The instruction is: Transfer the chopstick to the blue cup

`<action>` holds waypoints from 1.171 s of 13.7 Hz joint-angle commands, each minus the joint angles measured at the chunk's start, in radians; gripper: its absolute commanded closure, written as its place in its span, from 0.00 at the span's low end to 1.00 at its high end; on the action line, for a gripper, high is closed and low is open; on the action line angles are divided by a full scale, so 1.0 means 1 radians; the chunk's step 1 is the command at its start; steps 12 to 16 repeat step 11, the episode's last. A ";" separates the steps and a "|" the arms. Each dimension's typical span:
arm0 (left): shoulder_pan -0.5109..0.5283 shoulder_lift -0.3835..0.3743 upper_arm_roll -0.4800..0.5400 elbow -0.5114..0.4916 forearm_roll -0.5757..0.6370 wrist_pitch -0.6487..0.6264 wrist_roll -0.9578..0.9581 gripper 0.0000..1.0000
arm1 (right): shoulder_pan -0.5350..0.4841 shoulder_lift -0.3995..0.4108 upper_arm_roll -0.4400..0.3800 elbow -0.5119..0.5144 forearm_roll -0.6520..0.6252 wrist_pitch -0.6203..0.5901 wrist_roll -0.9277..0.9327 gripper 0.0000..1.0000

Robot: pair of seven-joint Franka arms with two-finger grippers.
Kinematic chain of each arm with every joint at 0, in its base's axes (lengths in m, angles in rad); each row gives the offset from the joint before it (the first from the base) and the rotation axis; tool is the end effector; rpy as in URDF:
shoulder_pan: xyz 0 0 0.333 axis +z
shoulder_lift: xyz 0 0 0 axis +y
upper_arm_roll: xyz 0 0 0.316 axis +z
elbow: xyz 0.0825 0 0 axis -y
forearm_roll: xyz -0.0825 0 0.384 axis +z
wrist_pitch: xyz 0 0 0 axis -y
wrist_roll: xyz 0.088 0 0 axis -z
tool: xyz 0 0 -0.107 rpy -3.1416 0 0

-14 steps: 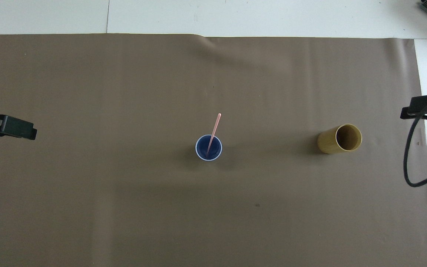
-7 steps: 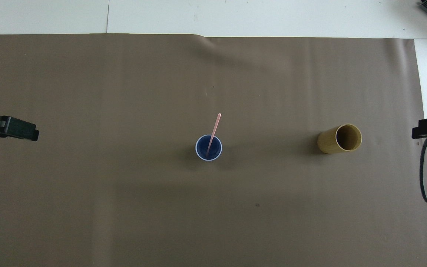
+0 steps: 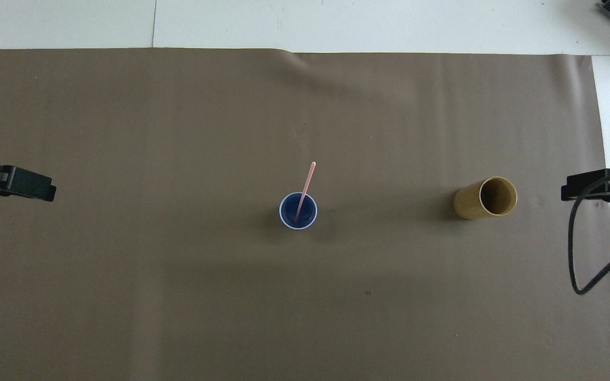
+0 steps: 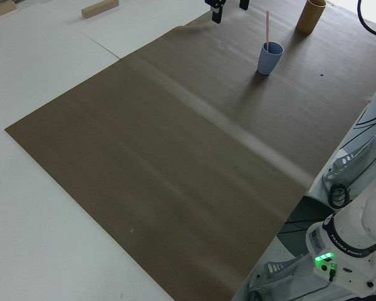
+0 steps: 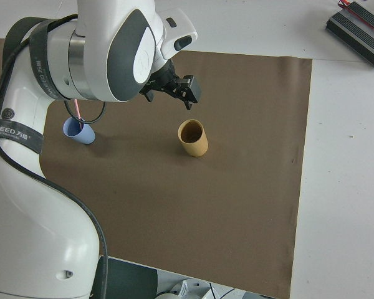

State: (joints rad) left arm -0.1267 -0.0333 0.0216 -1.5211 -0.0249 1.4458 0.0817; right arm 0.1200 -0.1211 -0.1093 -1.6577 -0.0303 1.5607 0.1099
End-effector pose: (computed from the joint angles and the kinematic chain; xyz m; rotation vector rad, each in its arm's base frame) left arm 0.5280 -0.0584 0.6551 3.1019 -0.2947 -0.0659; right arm 0.5155 -0.0015 0.6470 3.1218 -0.1550 0.0381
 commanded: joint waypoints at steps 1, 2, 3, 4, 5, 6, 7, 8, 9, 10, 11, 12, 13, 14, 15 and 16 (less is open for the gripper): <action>-0.013 -0.017 0.009 -0.019 -0.003 -0.007 0.012 0.00 | 0.004 -0.037 0.002 -0.048 -0.020 0.027 -0.001 0.00; -0.013 -0.017 0.009 -0.019 -0.004 -0.007 0.013 0.00 | 0.006 -0.037 0.002 -0.048 -0.019 0.027 -0.001 0.00; -0.013 -0.017 0.009 -0.019 -0.003 -0.007 0.013 0.00 | 0.003 -0.037 0.002 -0.048 -0.014 0.029 -0.003 0.00; -0.013 -0.017 0.009 -0.019 -0.004 -0.007 0.013 0.00 | 0.000 -0.037 0.002 -0.048 -0.013 0.029 -0.004 0.00; -0.013 -0.017 0.009 -0.019 -0.004 -0.007 0.013 0.00 | -0.002 -0.037 0.002 -0.048 -0.011 0.029 -0.004 0.00; -0.013 -0.017 0.009 -0.019 -0.004 -0.007 0.013 0.00 | -0.002 -0.037 0.002 -0.048 -0.011 0.027 -0.004 0.00; -0.013 -0.017 0.009 -0.019 -0.004 -0.007 0.013 0.00 | -0.005 -0.037 0.002 -0.048 -0.011 0.027 -0.004 0.00; -0.013 -0.017 0.009 -0.019 -0.003 -0.007 0.013 0.00 | -0.007 -0.035 0.000 -0.047 -0.007 0.024 -0.006 0.00; -0.013 -0.017 0.009 -0.019 -0.004 -0.007 0.013 0.00 | -0.008 -0.032 -0.001 -0.043 -0.005 0.024 -0.006 0.00; -0.013 -0.017 0.009 -0.019 -0.004 -0.007 0.013 0.00 | -0.008 -0.031 -0.004 -0.042 -0.003 0.022 -0.007 0.00; -0.013 -0.017 0.009 -0.019 -0.004 -0.007 0.013 0.00 | -0.008 -0.029 -0.007 -0.036 -0.002 0.018 -0.010 0.00; -0.013 -0.017 0.009 -0.019 -0.004 -0.007 0.013 0.00 | -0.008 -0.029 -0.007 -0.036 -0.002 0.018 -0.010 0.00; -0.013 -0.017 0.009 -0.019 -0.004 -0.007 0.013 0.00 | -0.008 -0.029 -0.007 -0.036 -0.002 0.018 -0.010 0.00; -0.013 -0.017 0.009 -0.019 -0.004 -0.007 0.013 0.00 | -0.008 -0.029 -0.007 -0.036 -0.002 0.018 -0.010 0.00; -0.013 -0.017 0.009 -0.019 -0.004 -0.007 0.013 0.00 | -0.008 -0.029 -0.007 -0.036 -0.002 0.018 -0.010 0.00; -0.013 -0.017 0.009 -0.019 -0.004 -0.007 0.013 0.00 | -0.008 -0.029 -0.007 -0.036 -0.002 0.018 -0.010 0.00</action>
